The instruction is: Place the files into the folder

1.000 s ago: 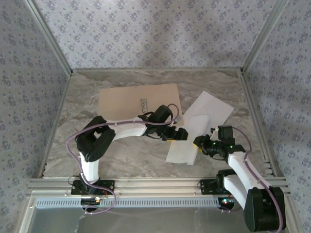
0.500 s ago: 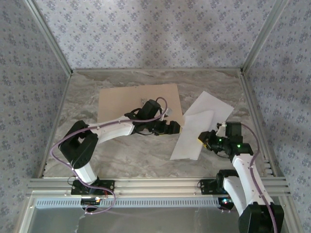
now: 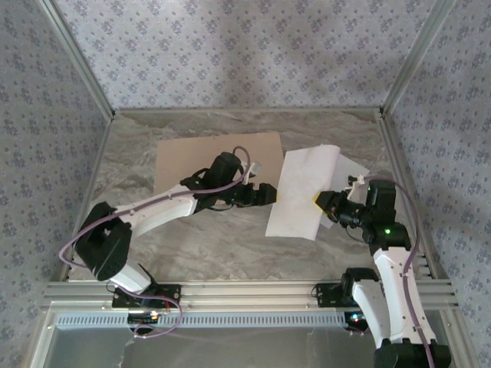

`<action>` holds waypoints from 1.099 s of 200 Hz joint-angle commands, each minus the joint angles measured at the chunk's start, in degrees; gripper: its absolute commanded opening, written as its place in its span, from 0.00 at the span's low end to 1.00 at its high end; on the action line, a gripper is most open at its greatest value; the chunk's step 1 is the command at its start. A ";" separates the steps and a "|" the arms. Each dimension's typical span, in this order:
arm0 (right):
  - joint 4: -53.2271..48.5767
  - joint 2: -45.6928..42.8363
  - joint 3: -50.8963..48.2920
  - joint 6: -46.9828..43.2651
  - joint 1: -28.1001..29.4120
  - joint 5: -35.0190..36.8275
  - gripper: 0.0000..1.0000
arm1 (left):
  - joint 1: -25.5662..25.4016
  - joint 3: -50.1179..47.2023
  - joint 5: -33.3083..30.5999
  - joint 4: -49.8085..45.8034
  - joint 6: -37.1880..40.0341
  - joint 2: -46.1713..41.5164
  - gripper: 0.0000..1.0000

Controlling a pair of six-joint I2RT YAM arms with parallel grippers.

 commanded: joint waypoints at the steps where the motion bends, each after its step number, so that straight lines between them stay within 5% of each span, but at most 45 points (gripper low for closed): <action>1: 6.33 -0.73 3.00 2.41 1.40 -4.34 0.21 | 0.16 -1.44 0.24 2.68 -0.32 -4.36 0.89; 71: 17.26 -1.04 4.29 5.84 10.21 -3.59 0.22 | 0.53 -2.47 5.79 8.40 -2.27 -9.26 0.88; 109: 16.32 -0.99 4.44 3.96 14.75 -0.64 0.23 | 0.51 -2.99 7.14 9.55 -1.76 -12.98 0.71; 220: 17.90 -1.07 2.05 4.04 15.64 0.97 0.27 | 0.95 -6.90 8.06 13.99 -4.39 -18.16 0.39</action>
